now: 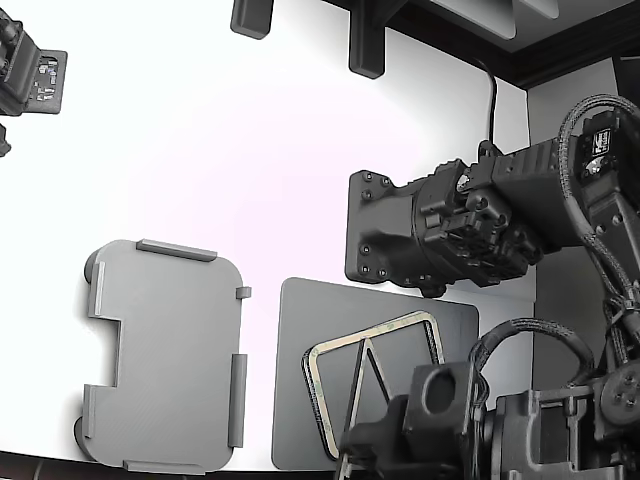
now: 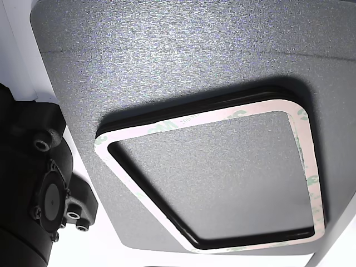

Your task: Grab top frame and put it into gray box.

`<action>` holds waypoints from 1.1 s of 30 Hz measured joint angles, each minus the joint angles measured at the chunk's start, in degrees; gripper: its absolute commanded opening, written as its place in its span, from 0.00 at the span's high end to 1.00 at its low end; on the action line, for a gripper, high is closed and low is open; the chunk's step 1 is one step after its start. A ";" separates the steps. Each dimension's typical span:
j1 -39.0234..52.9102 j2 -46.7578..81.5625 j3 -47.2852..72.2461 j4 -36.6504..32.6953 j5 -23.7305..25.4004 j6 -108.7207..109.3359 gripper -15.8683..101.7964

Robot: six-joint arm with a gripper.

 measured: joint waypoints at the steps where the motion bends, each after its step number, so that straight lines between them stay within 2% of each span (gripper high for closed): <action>1: -0.88 0.35 0.00 0.00 1.05 3.96 0.97; 3: -3.16 1.49 1.23 0.00 2.72 11.78 0.97; 6: -7.73 2.64 2.64 0.00 2.72 24.87 0.98; 9: -12.92 3.25 1.85 0.00 1.14 37.79 0.98; 14: -20.92 2.20 -0.18 -0.09 -4.92 52.91 0.98; 19: -25.31 0.88 0.35 0.00 -6.06 71.37 0.97; 28: -32.96 -3.96 0.88 0.00 -17.40 103.71 0.97; 33: -36.04 -7.82 1.41 0.00 -25.05 112.85 0.97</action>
